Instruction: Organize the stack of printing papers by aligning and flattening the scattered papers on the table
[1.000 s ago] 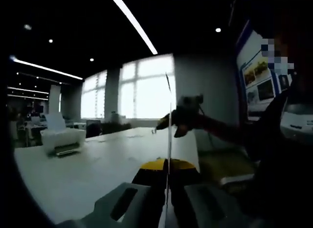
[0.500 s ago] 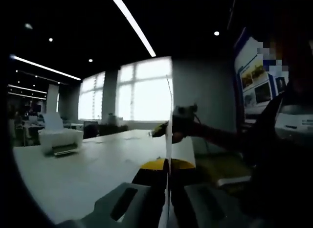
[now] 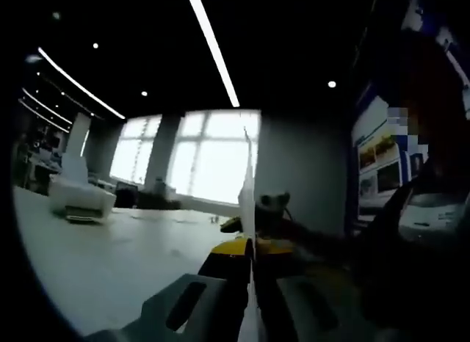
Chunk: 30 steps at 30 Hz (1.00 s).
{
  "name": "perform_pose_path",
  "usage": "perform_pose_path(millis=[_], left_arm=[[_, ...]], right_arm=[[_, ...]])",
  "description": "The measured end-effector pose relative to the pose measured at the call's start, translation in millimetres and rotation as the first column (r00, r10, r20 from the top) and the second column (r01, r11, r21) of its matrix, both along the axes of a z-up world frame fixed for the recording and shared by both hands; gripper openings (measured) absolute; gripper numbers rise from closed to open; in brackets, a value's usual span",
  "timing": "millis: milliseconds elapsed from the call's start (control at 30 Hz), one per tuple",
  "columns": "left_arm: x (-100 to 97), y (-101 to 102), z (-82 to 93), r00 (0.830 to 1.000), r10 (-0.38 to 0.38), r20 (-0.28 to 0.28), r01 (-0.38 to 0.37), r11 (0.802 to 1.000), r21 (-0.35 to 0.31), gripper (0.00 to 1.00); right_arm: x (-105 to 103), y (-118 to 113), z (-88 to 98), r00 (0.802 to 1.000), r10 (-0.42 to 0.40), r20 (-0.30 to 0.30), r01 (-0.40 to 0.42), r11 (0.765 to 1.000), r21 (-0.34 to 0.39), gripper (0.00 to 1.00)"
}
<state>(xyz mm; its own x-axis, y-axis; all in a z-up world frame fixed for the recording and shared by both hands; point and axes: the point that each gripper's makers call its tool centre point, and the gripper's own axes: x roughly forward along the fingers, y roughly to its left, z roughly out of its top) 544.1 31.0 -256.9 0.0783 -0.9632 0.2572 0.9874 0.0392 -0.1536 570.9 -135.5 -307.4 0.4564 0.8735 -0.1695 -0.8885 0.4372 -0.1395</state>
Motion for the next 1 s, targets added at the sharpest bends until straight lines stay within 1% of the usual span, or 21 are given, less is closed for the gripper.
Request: perform_pose_path(millis=[67, 133, 333, 500, 533, 567, 600, 633, 733, 767, 833, 933, 1000], left_arm=[[1.7, 1, -0.7, 1.000, 0.004, -0.025, -0.005, 1.000, -0.025, 0.05], [3.6, 3, -0.8, 0.998, 0.007, -0.070, -0.011, 0.998, -0.058, 0.05], [14.3, 12, -12.9, 0.990, 0.053, -0.130, -0.065, 0.994, -0.087, 0.05], [16.8, 16, -21.3, 0.983, 0.071, -0.169, -0.090, 0.990, -0.109, 0.05], [17.8, 18, -24.5, 0.978, 0.070, -0.195, -0.095, 0.988, -0.122, 0.05], [20.3, 20, -27.3, 0.969, 0.074, -0.237, -0.109, 0.985, -0.137, 0.05], [22.3, 23, -30.8, 0.963, 0.079, -0.258, -0.119, 0.982, -0.146, 0.05], [23.0, 24, -34.0, 0.961, 0.080, -0.266, -0.122, 0.982, -0.147, 0.05], [29.6, 32, -46.3, 0.942, 0.094, -0.321, -0.151, 0.976, -0.158, 0.05], [32.0, 35, -50.4, 0.935, 0.097, -0.341, -0.159, 0.974, -0.161, 0.05], [34.4, 39, -54.7, 0.929, 0.105, -0.354, -0.172, 0.972, -0.162, 0.05], [35.8, 44, -56.1, 0.922, 0.113, -0.370, -0.187, 0.968, -0.170, 0.05], [36.4, 47, -55.5, 0.921, 0.119, -0.371, -0.194, 0.966, -0.173, 0.05]], right_arm=[[-1, 0, -1.9, 1.000, -0.003, 0.000, 0.003, 1.000, -0.005, 0.32], [-2, 0, -2.3, 1.000, -0.004, -0.001, 0.004, 1.000, -0.003, 0.32], [-3, -1, -4.0, 1.000, -0.009, 0.018, 0.009, 1.000, -0.007, 0.32], [-3, -4, -7.1, 0.999, -0.024, 0.025, 0.024, 1.000, 0.004, 0.32], [-2, -5, -8.8, 0.999, -0.037, 0.024, 0.037, 0.999, 0.014, 0.32], [-2, -7, -10.1, 0.999, -0.050, 0.023, 0.049, 0.998, 0.025, 0.32], [-3, -8, -12.5, 0.998, -0.056, 0.024, 0.055, 0.998, 0.032, 0.32], [-4, -9, -13.9, 0.998, -0.061, 0.025, 0.060, 0.998, 0.035, 0.32], [-5, -14, -21.3, 0.996, -0.083, 0.037, 0.081, 0.996, 0.045, 0.32], [-5, -15, -22.3, 0.995, -0.089, 0.032, 0.088, 0.995, 0.054, 0.32], [-6, -17, -24.1, 0.995, -0.094, 0.022, 0.092, 0.994, 0.065, 0.32], [-6, -18, -25.1, 0.995, -0.099, 0.018, 0.098, 0.993, 0.072, 0.32], [-7, -17, -26.3, 0.995, -0.098, 0.009, 0.097, 0.992, 0.079, 0.32]])
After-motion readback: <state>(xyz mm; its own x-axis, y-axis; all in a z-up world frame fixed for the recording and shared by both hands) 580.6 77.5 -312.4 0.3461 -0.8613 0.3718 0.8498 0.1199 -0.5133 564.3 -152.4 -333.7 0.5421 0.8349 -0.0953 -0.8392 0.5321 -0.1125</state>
